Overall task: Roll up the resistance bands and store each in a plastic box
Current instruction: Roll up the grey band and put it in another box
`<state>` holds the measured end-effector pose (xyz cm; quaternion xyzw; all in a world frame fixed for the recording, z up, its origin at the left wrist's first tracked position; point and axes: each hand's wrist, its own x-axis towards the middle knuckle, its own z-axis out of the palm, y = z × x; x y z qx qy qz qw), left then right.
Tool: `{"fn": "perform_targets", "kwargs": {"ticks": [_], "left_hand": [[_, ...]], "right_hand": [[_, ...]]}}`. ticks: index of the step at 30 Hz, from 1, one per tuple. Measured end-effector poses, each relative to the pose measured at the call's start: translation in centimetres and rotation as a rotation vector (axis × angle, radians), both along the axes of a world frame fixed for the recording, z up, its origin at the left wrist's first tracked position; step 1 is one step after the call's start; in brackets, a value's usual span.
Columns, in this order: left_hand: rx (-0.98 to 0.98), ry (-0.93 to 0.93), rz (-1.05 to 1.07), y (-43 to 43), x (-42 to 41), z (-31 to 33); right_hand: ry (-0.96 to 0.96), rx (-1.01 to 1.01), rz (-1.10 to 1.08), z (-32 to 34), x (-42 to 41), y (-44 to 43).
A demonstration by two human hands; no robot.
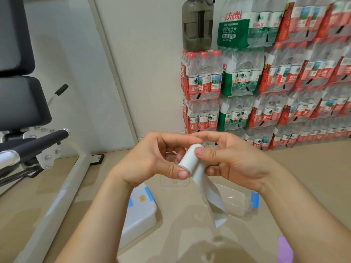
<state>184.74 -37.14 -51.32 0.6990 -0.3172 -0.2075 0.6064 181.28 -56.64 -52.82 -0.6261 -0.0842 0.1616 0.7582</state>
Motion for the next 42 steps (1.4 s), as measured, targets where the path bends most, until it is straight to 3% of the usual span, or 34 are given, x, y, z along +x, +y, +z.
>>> {"fn": "perform_targets", "kwargs": {"ticks": [4,9,12,15,21,27,32,38,42], "left_hand": [[-0.002,-0.035,-0.001,0.1,0.3,-0.4],[-0.179,0.025,0.211,-0.7,0.3,-0.8],[-0.118,-0.067,0.425,-1.9,-0.2,-0.6],[-0.12,-0.096,0.507,-2.2,-0.2,-0.5],[-0.119,-0.105,0.514,-1.9,-0.2,-0.5],[-0.122,-0.135,0.502,-2.2,-0.1,-0.9],[-0.183,-0.062,0.467,-2.4,-0.2,-1.0],[-0.152,0.029,0.505,-2.2,-0.1,-0.9],[-0.191,0.043,0.527,-1.9,0.0,-0.9]], "right_hand": [[-0.039,0.016,-0.084,0.0,0.0,0.2],[-0.084,0.179,-0.342,0.0,0.2,0.6],[-0.1,0.14,-0.427,-0.2,0.2,1.3],[-0.103,0.057,-0.441,-0.2,0.1,1.4],[-0.084,-0.064,-0.315,0.1,0.1,0.8],[-0.085,-0.079,-0.378,0.0,0.2,0.9],[-0.125,-0.067,-0.438,0.1,0.3,0.8],[-0.252,-0.226,-0.428,0.1,0.0,1.0],[-0.209,-0.16,-0.364,0.3,0.0,0.9]]}}
